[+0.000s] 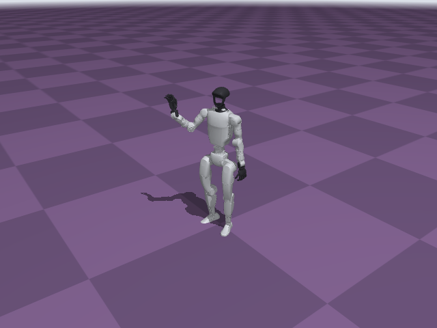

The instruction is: In place motions

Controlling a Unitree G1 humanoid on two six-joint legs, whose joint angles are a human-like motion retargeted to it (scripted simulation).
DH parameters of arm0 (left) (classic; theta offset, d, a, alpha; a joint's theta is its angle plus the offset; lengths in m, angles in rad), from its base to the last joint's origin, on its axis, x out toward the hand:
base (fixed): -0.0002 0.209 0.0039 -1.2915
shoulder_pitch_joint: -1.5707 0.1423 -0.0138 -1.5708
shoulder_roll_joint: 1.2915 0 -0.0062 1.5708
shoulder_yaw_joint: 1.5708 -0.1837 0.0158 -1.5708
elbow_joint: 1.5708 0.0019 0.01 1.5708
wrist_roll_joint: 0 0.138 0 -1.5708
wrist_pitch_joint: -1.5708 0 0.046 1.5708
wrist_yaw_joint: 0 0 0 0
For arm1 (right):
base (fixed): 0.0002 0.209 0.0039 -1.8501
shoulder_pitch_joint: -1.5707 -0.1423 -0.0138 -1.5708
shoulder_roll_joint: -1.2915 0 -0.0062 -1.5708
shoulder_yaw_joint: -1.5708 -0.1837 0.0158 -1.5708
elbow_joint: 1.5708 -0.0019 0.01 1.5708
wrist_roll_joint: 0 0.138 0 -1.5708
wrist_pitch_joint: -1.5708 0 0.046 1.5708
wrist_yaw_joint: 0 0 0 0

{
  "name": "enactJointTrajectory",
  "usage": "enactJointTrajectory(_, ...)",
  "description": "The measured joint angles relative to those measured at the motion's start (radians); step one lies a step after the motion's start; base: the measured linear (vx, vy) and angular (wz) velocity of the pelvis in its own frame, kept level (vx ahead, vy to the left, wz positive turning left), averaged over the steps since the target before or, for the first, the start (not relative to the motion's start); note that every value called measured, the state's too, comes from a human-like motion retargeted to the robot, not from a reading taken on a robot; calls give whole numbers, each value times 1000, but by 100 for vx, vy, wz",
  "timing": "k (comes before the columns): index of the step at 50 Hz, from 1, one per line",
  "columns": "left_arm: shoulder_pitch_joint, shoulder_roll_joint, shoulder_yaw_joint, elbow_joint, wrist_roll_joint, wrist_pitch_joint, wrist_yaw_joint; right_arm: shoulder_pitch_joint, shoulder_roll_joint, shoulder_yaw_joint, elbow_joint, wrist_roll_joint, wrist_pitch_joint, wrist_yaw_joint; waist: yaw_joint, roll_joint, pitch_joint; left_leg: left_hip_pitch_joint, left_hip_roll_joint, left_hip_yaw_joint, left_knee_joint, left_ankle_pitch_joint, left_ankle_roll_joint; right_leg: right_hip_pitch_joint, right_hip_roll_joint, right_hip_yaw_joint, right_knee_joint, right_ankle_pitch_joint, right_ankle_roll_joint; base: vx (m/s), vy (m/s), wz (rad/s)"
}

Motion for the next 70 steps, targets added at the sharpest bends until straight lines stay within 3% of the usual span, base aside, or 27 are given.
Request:
enactJointTrajectory(5, 7, 4, -4, 1, -4, -1, 5, 228, 132, 67, 136, 65, -172, -5, 0, 0, 9, -2, 5, 3, -1, 1, -1, -3, 3, 2, -1, 0, -1, 0, 0, 0)
enactJointTrajectory(7, 13, 4, -2, 2, -6, -2, 7, 300, 184, 137, 265, 61, -218, 64, -6, 0, 11, -2, 8, 7, -1, 0, -2, -5, 5, 4, -1, 0, -2, 0, 0, 0)
enactJointTrajectory(10, 20, 0, 4, 5, -8, -2, 4, 367, 259, 251, 526, 28, -227, 280, -22, 3, 21, 4, 13, 13, -1, -1, -3, -5, 8, 8, 1, 1, -4, 0, 0, 0)
enactJointTrajectory(13, 15, -4, 6, 4, -5, 2, -15, 389, 318, 341, 846, -54, -154, 591, -30, 9, 44, 16, 19, 20, -2, -2, -3, 1, 13, 15, 3, 1, -5, -7, 0, -13)
enactJointTrajectory(15, 8, -7, 2, -1, 0, 3, -25, 383, 363, 376, 1094, -127, -22, 703, -29, 15, 60, 24, 21, 23, -3, -2, -3, 6, 16, 18, 4, 2, -6, -7, 1, -7)
enactJointTrajectory(17, -3, -10, -8, -11, 8, 1, -32, 361, 391, 398, 1347, -140, 52, 623, -21, 23, 71, 26, 23, 22, -4, -1, -2, 7, 17, 19, 4, 2, -6, -6, 2, 3)
enactJointTrajectory(20, -14, -13, -23, -22, 25, -7, -50, 340, 410, 397, 1707, -111, 63, 486, -11, 37, 63, 14, 22, 14, -4, 1, -3, 1, 17, 11, 3, 1, -5, 1, 2, 8)
enactJointTrajectory(25, -20, -5, -36, -42, 49, -8, -82, 440, 444, 351, 1894, 61, 118, 586, 4, 36, 43, -9, 6, -11, 1, 8, -3, 2, 6, -17, -2, 0, -2, 7, 2, 30)
enactJointTrajectory(30, -14, 12, -24, -29, 6, -39, -30, 501, 465, 283, 1894, 249, 86, 654, -5, 34, 43, -8, -2, -17, 4, 9, -1, 9, 0, -23, -4, 1, -3, 1, 0, 5)
enactJointTrajectory(35, -31, 66, 109, -39, -47, -87, 126, 442, 423, 178, 1851, 326, 85, 629, -19, 53, 49, 1, 6, 6, 3, 6, 1, 1, 5, 1, 1, 4, -10, -3, 3, -28)
enactJointTrajectory(45, -156, 414, 529, -288, -266, -98, 101, 272, 268, -11, 1227, 493, 98, 374, -29, 66, 19, 3, 19, 37, 0, 5, -2, -26, 10, 33, 9, 7, -22, -1, 1, -9)
enactJointTrajectory(51, -338, 564, 701, -489, -557, -73, 81, 135, 107, -53, 889, 488, 74, 230, -29, 62, -16, -3, 20, 34, 1, 3, -1, -33, 11, 33, 14, 7, -19, 0, 0, 0)
enactJointTrajectory(57, -512, 679, 678, -743, -730, -147, 250, -49, -18, -30, 624, 449, 43, 84, -26, 57, -57, -12, 17, 27, 5, -1, 0, -37, 10, 28, 15, 4, -16, 0, 0, 0)
enactJointTrajectory(62, -635, 727, 586, -1019, -748, -259, 293, -199, -81, 59, 396, 324, 30, 28, -28, 54, -77, -17, 15, 23, 8, -5, 2, -38, 10, 25, 14, 1, -14, 0, 0, 0)
enactJointTrajectory(65, -687, 773, 499, -1183, -641, -331, 387, -246, -150, 122, 260, 178, 39, 28, -24, 53, -91, -23, 13, 19, 10, -6, 2, -40, 10, 22, 13, -1, -12, 0, 0, 0)
enactJointTrajectory(70, -761, 903, 376, -1403, -206, -413, 606, -272, -319, 220, 51, -190, -15, 73, -23, 52, -107, -32, 11, 13, 11, -8, 2, -43, 10, 18, 11, -3, -10, 0, 0, 0)
